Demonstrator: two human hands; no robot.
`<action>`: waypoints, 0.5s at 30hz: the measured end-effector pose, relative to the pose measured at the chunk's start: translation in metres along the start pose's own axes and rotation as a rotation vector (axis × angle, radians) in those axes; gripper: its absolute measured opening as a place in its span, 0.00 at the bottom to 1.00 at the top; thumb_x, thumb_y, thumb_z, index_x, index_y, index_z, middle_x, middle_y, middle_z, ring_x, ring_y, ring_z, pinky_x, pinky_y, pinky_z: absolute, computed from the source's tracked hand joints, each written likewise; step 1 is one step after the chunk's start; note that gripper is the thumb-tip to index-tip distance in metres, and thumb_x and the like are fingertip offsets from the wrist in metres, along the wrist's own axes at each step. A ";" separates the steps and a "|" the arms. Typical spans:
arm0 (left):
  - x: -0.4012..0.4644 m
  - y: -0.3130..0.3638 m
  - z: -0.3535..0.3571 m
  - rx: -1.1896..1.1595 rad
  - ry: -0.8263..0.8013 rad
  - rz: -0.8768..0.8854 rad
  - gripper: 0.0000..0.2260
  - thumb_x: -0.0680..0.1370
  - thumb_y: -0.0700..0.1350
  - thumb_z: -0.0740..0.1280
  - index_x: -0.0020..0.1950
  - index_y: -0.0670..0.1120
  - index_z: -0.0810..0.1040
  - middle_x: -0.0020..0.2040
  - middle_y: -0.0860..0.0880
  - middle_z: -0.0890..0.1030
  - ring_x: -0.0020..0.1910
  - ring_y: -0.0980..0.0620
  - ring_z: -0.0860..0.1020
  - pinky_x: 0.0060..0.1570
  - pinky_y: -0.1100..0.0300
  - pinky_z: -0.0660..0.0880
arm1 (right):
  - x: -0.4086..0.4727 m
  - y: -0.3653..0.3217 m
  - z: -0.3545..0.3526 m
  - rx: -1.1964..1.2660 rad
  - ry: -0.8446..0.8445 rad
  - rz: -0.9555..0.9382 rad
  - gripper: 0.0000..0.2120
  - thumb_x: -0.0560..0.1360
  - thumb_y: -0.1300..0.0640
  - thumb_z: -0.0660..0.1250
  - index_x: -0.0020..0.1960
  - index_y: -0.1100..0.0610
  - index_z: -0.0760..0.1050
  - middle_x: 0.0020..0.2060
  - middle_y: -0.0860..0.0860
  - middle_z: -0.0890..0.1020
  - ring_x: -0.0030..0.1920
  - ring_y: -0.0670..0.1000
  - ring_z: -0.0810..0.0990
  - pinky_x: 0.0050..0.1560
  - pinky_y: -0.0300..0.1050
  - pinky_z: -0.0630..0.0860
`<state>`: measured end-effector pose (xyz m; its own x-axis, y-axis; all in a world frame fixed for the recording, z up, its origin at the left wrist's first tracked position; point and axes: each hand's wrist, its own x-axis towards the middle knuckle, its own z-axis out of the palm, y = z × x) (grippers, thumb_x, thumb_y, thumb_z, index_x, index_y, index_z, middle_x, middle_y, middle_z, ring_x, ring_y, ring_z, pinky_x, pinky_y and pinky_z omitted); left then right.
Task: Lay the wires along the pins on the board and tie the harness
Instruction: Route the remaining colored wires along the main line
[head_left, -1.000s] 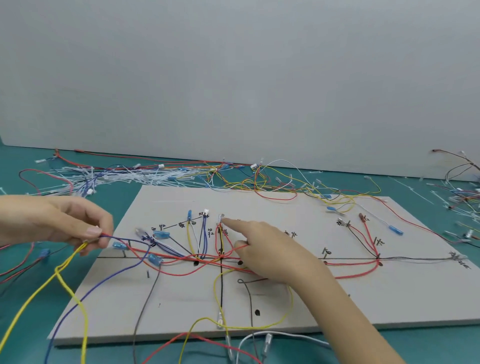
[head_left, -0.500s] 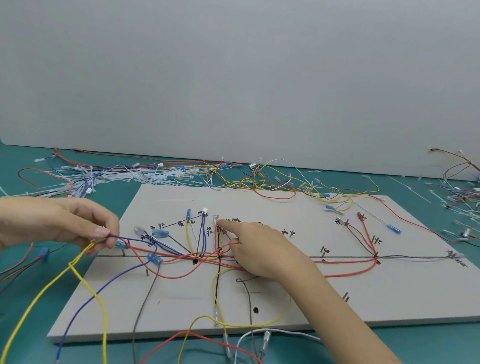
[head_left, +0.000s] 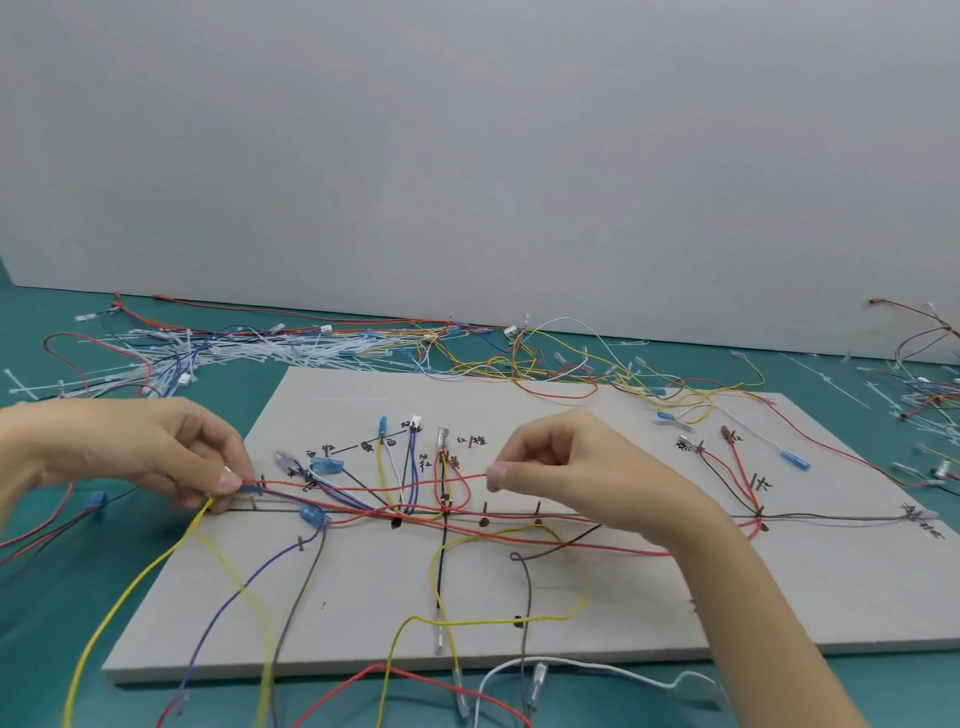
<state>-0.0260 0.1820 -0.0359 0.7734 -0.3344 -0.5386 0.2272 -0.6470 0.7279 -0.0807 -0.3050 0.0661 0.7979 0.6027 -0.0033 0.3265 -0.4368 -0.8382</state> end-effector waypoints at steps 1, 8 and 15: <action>-0.001 0.001 0.001 -0.004 0.002 -0.003 0.14 0.77 0.53 0.70 0.59 0.49 0.75 0.54 0.40 0.82 0.45 0.50 0.80 0.46 0.61 0.76 | -0.002 0.001 -0.002 0.006 -0.003 -0.002 0.07 0.75 0.50 0.71 0.43 0.52 0.83 0.37 0.67 0.76 0.36 0.52 0.66 0.37 0.44 0.63; -0.013 0.027 0.022 0.048 0.037 0.018 0.15 0.70 0.54 0.78 0.49 0.47 0.80 0.44 0.42 0.84 0.38 0.50 0.81 0.38 0.64 0.75 | -0.008 0.013 -0.005 0.007 0.027 0.079 0.08 0.76 0.53 0.69 0.42 0.56 0.82 0.25 0.51 0.61 0.25 0.48 0.57 0.25 0.33 0.56; -0.018 0.026 0.011 -0.019 -0.048 0.117 0.10 0.77 0.49 0.70 0.53 0.44 0.77 0.48 0.41 0.82 0.45 0.49 0.80 0.46 0.59 0.78 | -0.016 0.011 -0.011 0.142 0.057 0.096 0.08 0.77 0.53 0.67 0.42 0.55 0.81 0.18 0.48 0.66 0.20 0.46 0.58 0.22 0.34 0.57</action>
<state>-0.0405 0.1639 -0.0122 0.7665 -0.4394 -0.4684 0.1484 -0.5884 0.7948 -0.0841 -0.3269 0.0633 0.8505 0.5226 -0.0597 0.1760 -0.3898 -0.9039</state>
